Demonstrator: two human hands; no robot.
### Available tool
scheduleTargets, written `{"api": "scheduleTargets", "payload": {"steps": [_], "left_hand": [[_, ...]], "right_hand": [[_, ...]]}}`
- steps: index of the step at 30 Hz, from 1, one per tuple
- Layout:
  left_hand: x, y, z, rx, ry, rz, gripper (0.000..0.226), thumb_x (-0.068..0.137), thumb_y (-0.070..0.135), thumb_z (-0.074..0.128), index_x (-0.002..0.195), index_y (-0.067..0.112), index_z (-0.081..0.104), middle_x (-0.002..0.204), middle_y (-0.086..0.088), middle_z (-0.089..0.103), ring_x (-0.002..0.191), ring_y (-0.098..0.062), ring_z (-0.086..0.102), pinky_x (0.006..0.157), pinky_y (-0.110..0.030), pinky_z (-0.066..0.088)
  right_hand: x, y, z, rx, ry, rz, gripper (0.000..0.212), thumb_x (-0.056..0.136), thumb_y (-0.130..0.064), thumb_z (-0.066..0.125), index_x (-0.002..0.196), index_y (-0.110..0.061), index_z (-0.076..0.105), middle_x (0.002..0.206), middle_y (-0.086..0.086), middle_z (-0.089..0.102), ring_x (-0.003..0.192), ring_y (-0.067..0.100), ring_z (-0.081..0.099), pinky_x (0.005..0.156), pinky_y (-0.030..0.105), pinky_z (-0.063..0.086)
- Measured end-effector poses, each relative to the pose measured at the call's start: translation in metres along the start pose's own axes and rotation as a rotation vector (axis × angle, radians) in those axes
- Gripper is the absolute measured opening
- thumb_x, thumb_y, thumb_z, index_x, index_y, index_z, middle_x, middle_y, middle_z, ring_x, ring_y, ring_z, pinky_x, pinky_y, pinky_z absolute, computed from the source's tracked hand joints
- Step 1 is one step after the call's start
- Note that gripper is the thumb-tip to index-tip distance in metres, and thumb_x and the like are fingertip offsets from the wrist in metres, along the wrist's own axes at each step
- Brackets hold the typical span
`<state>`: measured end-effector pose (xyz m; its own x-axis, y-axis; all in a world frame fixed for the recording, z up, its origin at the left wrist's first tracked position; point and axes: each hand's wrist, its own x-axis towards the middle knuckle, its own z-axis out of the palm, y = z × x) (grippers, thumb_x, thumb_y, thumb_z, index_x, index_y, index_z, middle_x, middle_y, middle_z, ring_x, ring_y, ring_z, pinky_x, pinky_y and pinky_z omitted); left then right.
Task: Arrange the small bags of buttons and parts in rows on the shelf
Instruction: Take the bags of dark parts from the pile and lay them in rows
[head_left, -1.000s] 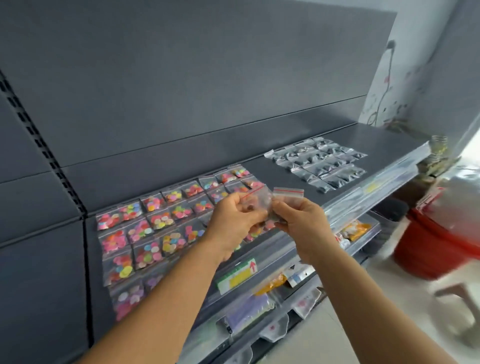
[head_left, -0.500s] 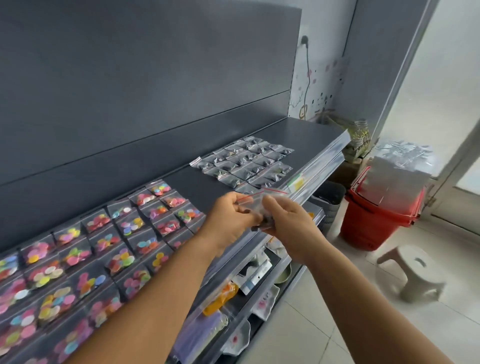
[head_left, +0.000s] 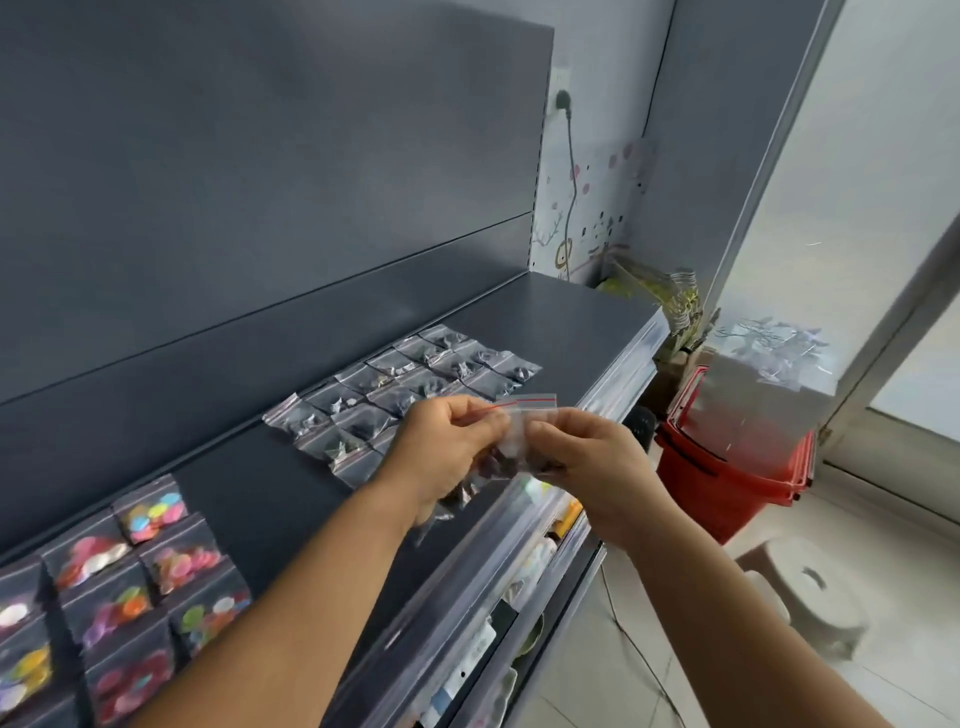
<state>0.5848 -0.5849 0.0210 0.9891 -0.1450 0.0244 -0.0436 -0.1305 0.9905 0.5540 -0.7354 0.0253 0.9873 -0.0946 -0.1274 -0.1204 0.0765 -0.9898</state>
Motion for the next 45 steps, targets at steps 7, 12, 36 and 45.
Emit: {"api": "scheduleTargets", "payload": {"steps": [7, 12, 36, 45], "left_hand": [[0.061, 0.003, 0.016, 0.054, 0.069, 0.046, 0.007, 0.083, 0.014, 0.070, 0.076, 0.017, 0.069, 0.075, 0.001, 0.073, 0.073, -0.016, 0.068, 0.074, -0.033, 0.057], [0.091, 0.001, 0.017, 0.095, 0.156, 0.060, 0.011, 0.082, 0.014, 0.071, 0.072, 0.019, 0.068, 0.069, 0.007, 0.071, 0.066, -0.006, 0.064, 0.064, -0.019, 0.053], [0.139, -0.026, 0.113, 0.508, 0.640, -0.315, 0.018, 0.089, 0.021, 0.060, 0.073, 0.021, 0.068, 0.066, 0.005, 0.070, 0.059, -0.009, 0.063, 0.067, -0.033, 0.056], [0.130, -0.035, 0.123, 1.042, 0.612, -0.184, 0.027, 0.091, 0.026, 0.057, 0.116, 0.021, 0.066, 0.114, 0.006, 0.059, 0.111, -0.013, 0.042, 0.093, -0.026, 0.035]], "right_hand": [[0.066, -0.011, -0.023, 0.015, 0.046, -0.033, 0.008, 0.084, -0.009, 0.065, 0.086, -0.008, 0.073, 0.082, 0.016, 0.070, 0.073, 0.022, 0.064, 0.072, 0.036, 0.057], [0.114, -0.013, -0.031, -0.067, -0.010, -0.075, 0.006, 0.082, -0.013, 0.069, 0.080, -0.014, 0.074, 0.080, 0.008, 0.072, 0.073, 0.020, 0.064, 0.067, 0.030, 0.057], [0.273, 0.002, -0.097, -0.609, -0.724, 0.021, 0.019, 0.085, -0.004, 0.058, 0.066, -0.007, 0.062, 0.058, 0.011, 0.062, 0.052, 0.021, 0.055, 0.059, 0.035, 0.054], [0.274, 0.005, -0.100, -0.994, -0.693, -0.549, 0.022, 0.083, -0.024, 0.066, 0.105, -0.025, 0.063, 0.096, -0.005, 0.049, 0.079, 0.014, 0.055, 0.067, 0.019, 0.041]]}}
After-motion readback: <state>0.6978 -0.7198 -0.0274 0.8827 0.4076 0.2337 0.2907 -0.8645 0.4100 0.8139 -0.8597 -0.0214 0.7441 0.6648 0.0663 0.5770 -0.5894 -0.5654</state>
